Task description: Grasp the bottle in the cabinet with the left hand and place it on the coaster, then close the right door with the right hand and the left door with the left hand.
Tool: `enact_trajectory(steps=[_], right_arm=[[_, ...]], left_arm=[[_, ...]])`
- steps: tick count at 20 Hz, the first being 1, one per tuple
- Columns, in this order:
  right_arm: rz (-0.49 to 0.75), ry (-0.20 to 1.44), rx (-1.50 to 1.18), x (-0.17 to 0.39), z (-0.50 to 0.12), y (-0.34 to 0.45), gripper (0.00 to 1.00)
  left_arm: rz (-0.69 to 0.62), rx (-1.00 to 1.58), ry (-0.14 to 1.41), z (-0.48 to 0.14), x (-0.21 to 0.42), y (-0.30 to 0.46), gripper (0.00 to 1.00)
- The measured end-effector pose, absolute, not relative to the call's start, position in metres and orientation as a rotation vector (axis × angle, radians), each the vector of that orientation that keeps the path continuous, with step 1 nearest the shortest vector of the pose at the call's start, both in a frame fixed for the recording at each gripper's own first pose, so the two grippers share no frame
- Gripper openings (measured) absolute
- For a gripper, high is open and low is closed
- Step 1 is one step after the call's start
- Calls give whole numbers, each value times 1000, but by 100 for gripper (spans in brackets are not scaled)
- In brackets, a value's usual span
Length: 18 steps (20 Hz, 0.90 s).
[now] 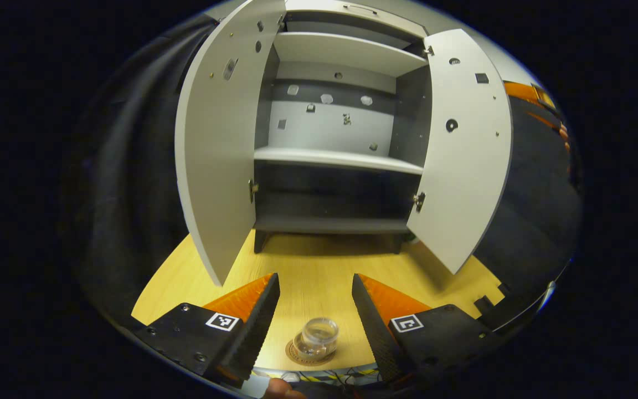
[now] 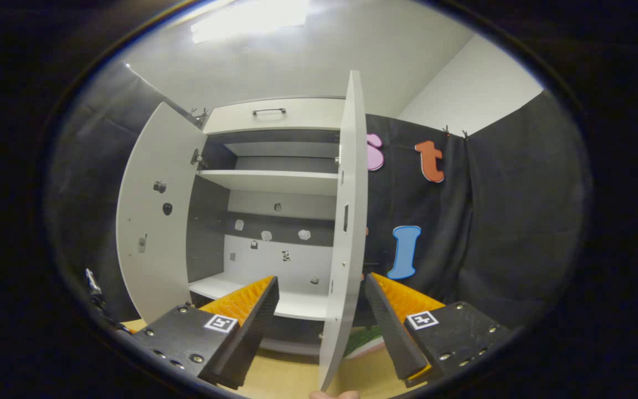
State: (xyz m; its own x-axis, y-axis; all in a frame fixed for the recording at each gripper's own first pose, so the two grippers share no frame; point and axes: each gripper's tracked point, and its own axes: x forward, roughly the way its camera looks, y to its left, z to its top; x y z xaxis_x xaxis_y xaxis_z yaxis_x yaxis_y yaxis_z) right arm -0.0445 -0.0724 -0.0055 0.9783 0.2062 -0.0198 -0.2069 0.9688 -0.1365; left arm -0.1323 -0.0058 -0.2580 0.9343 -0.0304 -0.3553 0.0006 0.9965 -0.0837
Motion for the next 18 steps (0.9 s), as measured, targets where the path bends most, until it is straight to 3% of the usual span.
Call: enact_trajectory(steps=[2,3,13,18], right_arm=[[178,12,-155,-42,-9,-84,92],[163,23,-170,-40,-12,-89,95],[-66,60,-178,-17,-12,-160,96],[-39,129,-131,-1,-31,-151,94]], left_arm=[[-38,-79,313,-229,-114,-14,84],[-50,-77,292,-215,-105,-18,84],[-187,-104,150,-128,-48,-56,84],[-192,-129,152,-120,-44,-47,84]])
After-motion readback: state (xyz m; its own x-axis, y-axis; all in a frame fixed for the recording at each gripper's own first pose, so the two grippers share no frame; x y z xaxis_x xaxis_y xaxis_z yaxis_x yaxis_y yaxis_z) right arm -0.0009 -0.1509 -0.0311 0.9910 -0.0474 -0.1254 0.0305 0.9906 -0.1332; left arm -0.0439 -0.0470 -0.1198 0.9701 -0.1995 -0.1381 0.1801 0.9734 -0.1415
